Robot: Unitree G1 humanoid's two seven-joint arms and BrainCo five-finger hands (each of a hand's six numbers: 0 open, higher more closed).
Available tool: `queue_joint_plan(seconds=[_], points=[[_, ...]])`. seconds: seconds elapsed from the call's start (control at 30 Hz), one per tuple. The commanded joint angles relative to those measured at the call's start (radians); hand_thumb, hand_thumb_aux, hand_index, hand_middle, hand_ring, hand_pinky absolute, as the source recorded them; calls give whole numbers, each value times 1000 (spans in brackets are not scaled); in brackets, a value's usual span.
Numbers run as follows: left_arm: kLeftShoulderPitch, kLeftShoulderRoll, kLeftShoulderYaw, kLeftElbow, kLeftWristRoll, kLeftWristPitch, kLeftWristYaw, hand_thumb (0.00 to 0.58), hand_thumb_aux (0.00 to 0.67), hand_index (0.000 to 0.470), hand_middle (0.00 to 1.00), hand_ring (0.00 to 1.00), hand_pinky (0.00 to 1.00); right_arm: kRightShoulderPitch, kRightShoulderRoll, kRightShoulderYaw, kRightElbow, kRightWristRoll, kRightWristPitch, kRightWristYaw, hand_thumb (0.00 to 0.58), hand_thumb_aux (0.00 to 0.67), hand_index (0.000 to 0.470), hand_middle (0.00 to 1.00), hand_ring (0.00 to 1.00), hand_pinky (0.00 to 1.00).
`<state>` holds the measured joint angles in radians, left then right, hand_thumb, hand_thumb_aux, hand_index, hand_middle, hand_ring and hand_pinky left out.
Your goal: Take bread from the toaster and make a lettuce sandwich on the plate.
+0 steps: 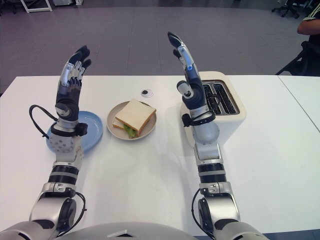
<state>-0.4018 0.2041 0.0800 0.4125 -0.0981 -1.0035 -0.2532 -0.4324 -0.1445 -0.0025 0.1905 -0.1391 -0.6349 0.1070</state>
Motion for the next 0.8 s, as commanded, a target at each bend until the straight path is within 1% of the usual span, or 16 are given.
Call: queue_joint_plan(seconds=[0.03,0.2,0.37,0.63,0.73,0.8], points=[[-32,-29,-15,3,8,27,12,0,0,0,0,0,0,-14,-4,-10,8,-6,-6,-31,0,0,0,0,0,0],[-77,-66,-38,-2,9,87,17,0,0,0,0,0,0,-3,10,-4,-8,-1,1,-65,0,0,0,0,0,0],[-95,-99,-63,12,34,105,21,0,0,0,0,0,0,25,13,2,-39,5,12,-69,0,0,0,0,0,0],[-53,-115,-93,-108,71,170,38,0,0,0,0,0,0,99,31,34,-166,18,87,-50,0,0,0,0,0,0],[-43,-110,-93,-129,70,194,39,0,0,0,0,0,0,107,29,46,-174,23,109,-36,0,0,0,0,0,0],[-33,-103,-89,-131,71,197,39,0,0,0,0,0,0,123,26,53,-172,19,102,-30,0,0,0,0,0,0]])
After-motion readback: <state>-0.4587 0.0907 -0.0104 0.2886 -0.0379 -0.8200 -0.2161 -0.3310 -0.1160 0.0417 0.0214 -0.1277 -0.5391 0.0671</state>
